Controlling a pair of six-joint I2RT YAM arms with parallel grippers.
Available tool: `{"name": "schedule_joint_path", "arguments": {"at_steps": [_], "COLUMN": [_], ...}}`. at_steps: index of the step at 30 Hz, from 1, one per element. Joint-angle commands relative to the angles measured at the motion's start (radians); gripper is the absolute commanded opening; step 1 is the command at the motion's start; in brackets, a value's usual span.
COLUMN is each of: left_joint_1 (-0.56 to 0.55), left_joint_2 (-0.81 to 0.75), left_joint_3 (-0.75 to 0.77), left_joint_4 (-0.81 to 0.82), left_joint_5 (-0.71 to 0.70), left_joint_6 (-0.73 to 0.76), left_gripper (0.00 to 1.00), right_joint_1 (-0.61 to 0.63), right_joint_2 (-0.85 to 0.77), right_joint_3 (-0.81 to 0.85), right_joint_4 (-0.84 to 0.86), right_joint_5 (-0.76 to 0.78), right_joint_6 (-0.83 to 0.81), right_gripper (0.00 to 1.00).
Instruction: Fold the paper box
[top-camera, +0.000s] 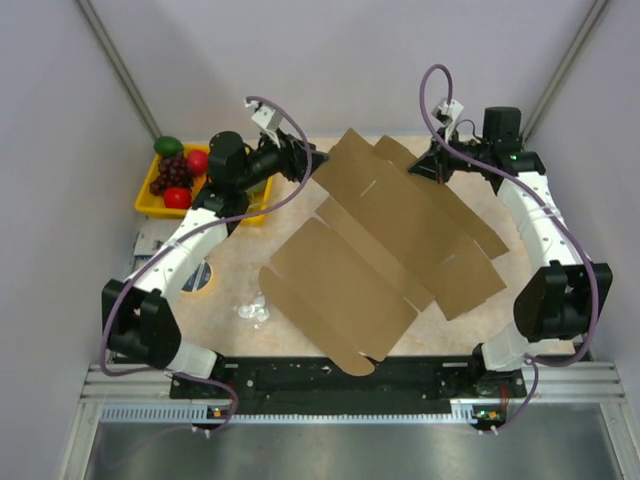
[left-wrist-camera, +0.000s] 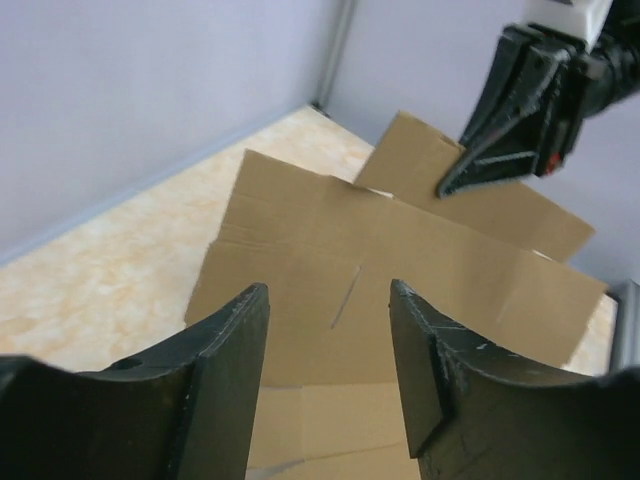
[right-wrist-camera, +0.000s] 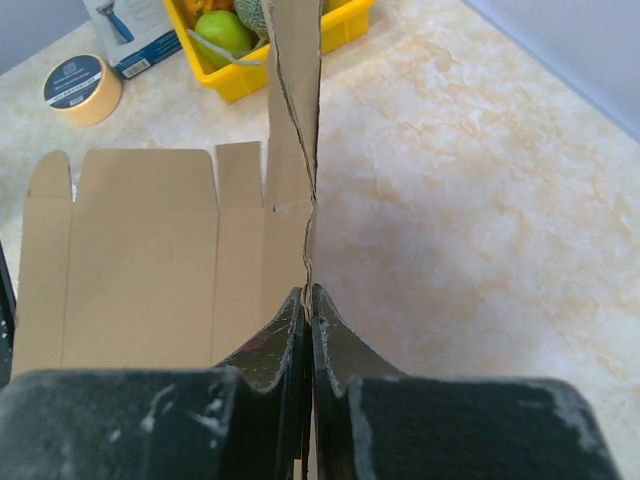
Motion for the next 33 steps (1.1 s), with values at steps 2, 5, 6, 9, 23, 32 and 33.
{"name": "schedule_joint_path", "arguments": {"at_steps": [2, 5, 6, 9, 23, 32, 33], "left_joint_1": [-0.028, -0.029, -0.029, -0.037, -0.087, -0.139, -0.144], "left_joint_2": [-0.073, -0.082, -0.087, -0.087, 0.252, 0.294, 0.290], "left_joint_3": [-0.039, -0.140, -0.169, -0.260, -0.075, -0.070, -0.080], "left_joint_4": [-0.132, -0.073, -0.057, -0.014, -0.114, -0.025, 0.009], "left_joint_5": [-0.346, -0.300, -0.296, -0.291, -0.310, -0.271, -0.276], "left_joint_6": [-0.010, -0.031, -0.049, -0.047, 0.009, 0.019, 0.025], "left_gripper": [0.43, 0.40, 0.44, 0.59, 0.56, 0.26, 0.23], "right_joint_1": [0.023, 0.023, 0.023, 0.023, 0.023, 0.097, 0.115], "right_joint_2": [-0.056, -0.053, -0.053, -0.049, -0.044, -0.042, -0.045], "right_joint_3": [0.015, 0.017, 0.016, 0.014, 0.017, 0.016, 0.012], "right_joint_4": [0.026, 0.025, 0.023, 0.023, 0.023, 0.022, 0.022], "right_joint_5": [0.103, 0.106, 0.098, 0.091, 0.117, 0.363, 0.380], "right_joint_6": [0.014, 0.026, 0.026, 0.031, 0.054, 0.143, 0.155], "right_gripper": [0.00, 0.00, 0.00, 0.00, 0.00, 0.00, 0.00]}}
